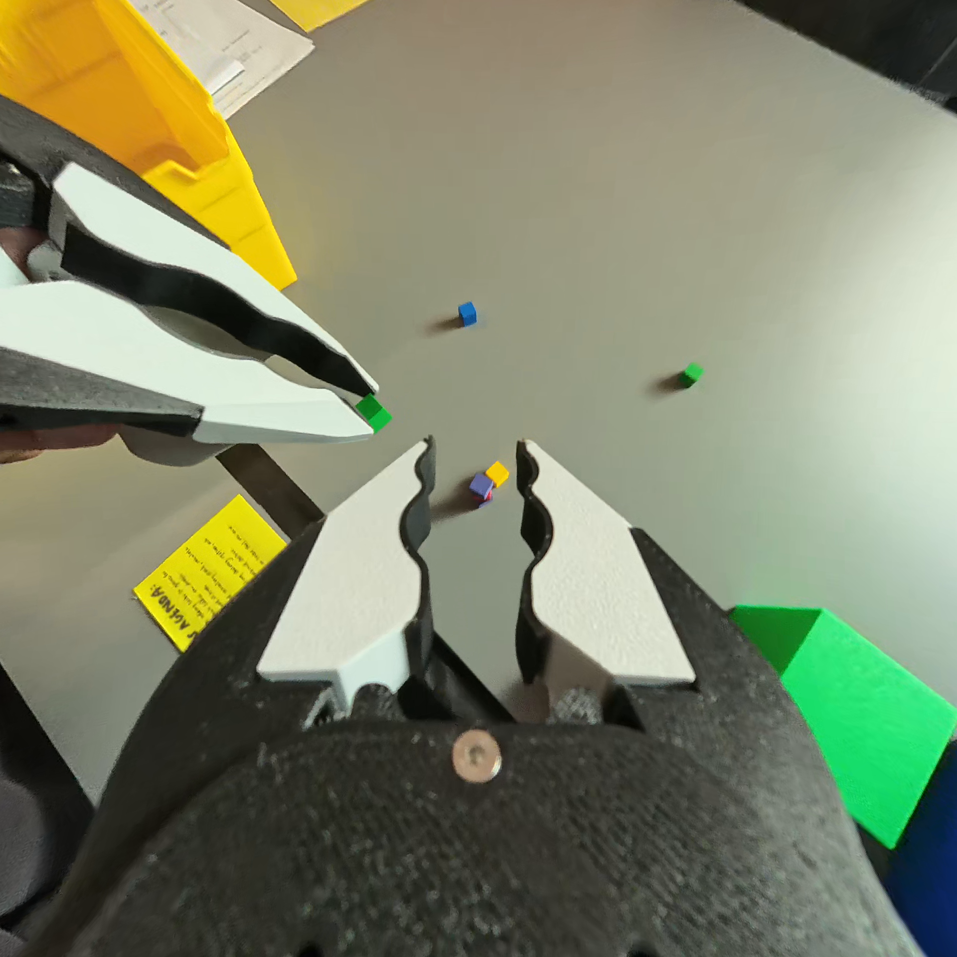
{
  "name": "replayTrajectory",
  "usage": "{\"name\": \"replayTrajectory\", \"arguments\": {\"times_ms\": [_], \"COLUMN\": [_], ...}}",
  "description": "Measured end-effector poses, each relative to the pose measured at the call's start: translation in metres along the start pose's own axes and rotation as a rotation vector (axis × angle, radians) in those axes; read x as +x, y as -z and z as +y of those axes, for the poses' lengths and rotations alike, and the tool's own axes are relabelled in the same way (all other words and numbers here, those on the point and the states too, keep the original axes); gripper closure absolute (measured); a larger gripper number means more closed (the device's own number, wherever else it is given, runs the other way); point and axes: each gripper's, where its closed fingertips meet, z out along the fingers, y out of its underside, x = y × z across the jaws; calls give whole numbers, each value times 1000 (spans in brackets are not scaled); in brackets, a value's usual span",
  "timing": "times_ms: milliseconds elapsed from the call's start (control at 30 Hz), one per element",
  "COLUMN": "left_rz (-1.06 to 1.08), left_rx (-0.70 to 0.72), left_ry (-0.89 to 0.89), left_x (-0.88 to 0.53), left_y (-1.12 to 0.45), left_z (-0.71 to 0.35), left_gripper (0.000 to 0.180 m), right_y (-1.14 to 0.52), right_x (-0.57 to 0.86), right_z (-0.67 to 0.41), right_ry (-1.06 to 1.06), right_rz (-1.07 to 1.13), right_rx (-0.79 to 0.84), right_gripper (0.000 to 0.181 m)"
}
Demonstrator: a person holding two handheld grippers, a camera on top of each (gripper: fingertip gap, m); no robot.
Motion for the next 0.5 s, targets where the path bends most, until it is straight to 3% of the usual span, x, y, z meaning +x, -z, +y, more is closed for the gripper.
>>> {"name": "replayTrajectory", "arguments": {"times_ms": [500], "left_rz": [2], "left_rx": [94], "left_ry": [35], "left_x": [1], "left_y": [39], "left_z": [-13], "left_gripper": [169], "right_y": [10], "right_x": [-1], "right_z": [-61], "right_ry": [16], "right_rz": [60], "right_rx": [113], "right_gripper": [143]}}
